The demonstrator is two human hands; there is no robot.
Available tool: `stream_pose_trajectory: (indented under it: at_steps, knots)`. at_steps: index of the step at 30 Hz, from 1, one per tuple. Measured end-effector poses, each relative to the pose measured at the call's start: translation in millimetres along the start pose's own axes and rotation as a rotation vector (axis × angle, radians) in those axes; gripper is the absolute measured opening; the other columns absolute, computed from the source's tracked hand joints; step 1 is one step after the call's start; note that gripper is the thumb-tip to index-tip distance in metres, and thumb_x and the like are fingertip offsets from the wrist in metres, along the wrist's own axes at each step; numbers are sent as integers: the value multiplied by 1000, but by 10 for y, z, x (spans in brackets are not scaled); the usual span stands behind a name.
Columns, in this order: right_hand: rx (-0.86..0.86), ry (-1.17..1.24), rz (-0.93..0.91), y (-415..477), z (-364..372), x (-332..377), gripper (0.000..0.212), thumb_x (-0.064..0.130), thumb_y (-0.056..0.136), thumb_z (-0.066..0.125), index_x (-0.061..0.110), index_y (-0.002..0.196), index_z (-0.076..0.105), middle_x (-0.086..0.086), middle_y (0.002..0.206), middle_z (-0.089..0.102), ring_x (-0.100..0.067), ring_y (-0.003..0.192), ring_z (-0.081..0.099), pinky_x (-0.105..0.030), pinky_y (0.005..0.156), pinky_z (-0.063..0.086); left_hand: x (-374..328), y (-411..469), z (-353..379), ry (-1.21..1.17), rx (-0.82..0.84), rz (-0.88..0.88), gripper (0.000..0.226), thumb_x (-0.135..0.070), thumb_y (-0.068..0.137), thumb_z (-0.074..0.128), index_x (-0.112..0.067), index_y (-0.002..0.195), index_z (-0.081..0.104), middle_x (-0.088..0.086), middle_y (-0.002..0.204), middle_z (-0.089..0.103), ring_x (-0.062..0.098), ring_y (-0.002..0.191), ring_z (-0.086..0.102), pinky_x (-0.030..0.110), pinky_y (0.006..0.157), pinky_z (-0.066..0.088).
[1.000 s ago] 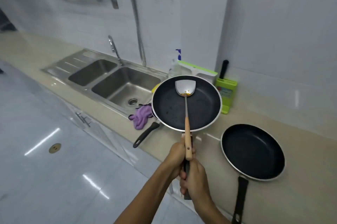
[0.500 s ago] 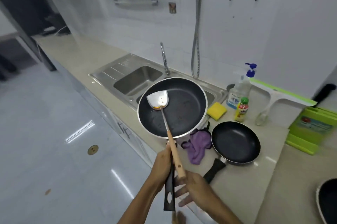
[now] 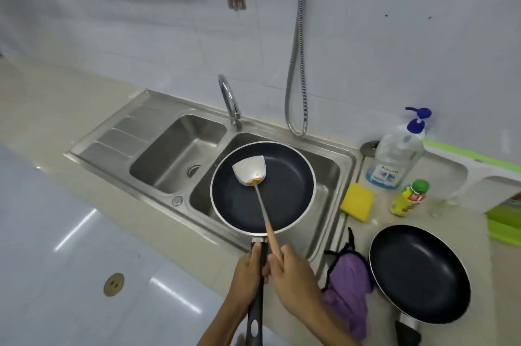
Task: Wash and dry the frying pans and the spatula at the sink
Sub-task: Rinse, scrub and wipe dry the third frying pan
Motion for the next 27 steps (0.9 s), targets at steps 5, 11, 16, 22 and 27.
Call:
stream_pose_trajectory:
  at_steps: [5,11,16,22,27]
  knots:
    - [-172,36,44,236,-209,-34,25,44,102,45,26,86,38,-3,79,61,-27,75,56,-40,65,35,34,642,-307,-14,82,-2,54,-40,102,50,-18,53,48,1,49,47,15,48,44,21,49,39]
    - [-418,136,296,238,-181,-322,24,39,101,50,22,84,47,-2,74,63,-27,75,62,-39,65,41,316,1407,-643,23,213,-73,49,-36,99,59,-12,59,48,4,47,44,16,43,44,22,43,37]
    - [-437,116,476,504,227,-571,26,36,103,47,22,82,46,-5,77,62,-32,82,64,-39,73,48,388,1734,-836,49,282,-88,50,-37,99,59,-14,56,50,5,50,46,14,43,43,22,45,37]
    - [-338,135,588,1156,595,-842,34,35,103,42,9,99,62,-11,92,70,-30,87,67,-40,79,55,359,1924,-920,61,314,-57,47,-30,101,58,-11,59,50,5,47,44,14,38,42,20,41,36]
    - [-322,168,631,1479,625,-964,33,32,101,42,5,106,61,-11,96,71,-27,82,69,-39,76,57,342,1986,-886,43,346,-88,47,-30,102,56,-12,60,49,3,46,41,13,38,41,20,41,36]
Point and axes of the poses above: each hand's wrist, its own y-axis towards the middle knuckle, its own z-axis out of the palm, x = y × z, the point moved 10 cm from there along y, towards the middle knuckle
